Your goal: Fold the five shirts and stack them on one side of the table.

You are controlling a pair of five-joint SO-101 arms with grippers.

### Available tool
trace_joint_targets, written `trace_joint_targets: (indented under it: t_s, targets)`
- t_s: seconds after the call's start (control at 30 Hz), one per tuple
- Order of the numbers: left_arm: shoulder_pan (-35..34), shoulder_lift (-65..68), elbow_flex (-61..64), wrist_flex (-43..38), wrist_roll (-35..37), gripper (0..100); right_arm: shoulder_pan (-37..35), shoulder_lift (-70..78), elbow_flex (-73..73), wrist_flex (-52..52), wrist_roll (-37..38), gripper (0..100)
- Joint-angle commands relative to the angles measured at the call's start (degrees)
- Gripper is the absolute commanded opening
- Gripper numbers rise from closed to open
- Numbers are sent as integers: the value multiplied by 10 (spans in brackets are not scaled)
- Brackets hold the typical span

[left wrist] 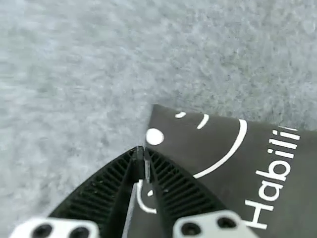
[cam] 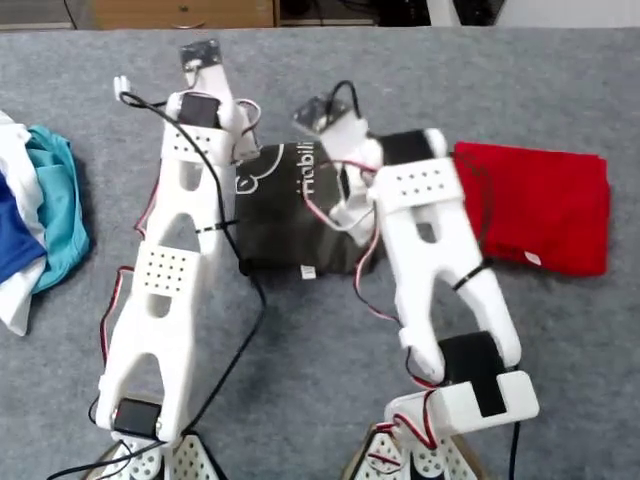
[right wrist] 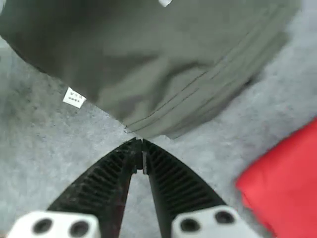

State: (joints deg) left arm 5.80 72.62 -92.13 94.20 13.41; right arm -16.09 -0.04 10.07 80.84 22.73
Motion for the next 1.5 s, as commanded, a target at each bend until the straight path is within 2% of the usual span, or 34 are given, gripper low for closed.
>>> trace_joint_targets:
  t_s: [0.0, 0.17, 0.33, 0.57, 0.63, 0.8, 0.93, 1.03, 1.13, 1.23, 1.33, 1.47]
  targets:
    - [3, -2, -6, -23, 6, 19, -7, -29, 45, -55, 9, 3]
    - [-3, 33, 16, -70, 4, 19, 4, -29, 116, -143, 26, 4]
    - [-3, 42, -4, -69, 4, 19, 19, -27, 194, -199, 56, 4]
    - [-3, 43, -4, -73, -1, 19, 147, 31, 175, -217, 87, 4]
    - [-2, 43, -4, -73, -13, 19, 160, 46, 148, -212, 89, 4]
    - [-2, 44, -4, -72, -15, 19, 140, 52, 69, -145, 89, 4]
    - [-2, 44, -4, -70, -15, 19, 107, 7, 0, -45, 85, 3]
    - [-2, 44, -4, -69, -15, 19, 77, -36, -7, -21, 84, 3]
    - [-2, 44, -4, -69, -15, 19, 52, -48, 19, -29, 69, 3]
    - [-2, 44, -4, -70, -15, 19, 28, -32, 75, -84, 47, 3]
    - [-2, 44, -4, -71, -16, 19, 29, 3, 128, -147, 40, 3]
    - [-2, 44, -4, -71, -16, 19, 53, 80, 143, -158, 43, 3]
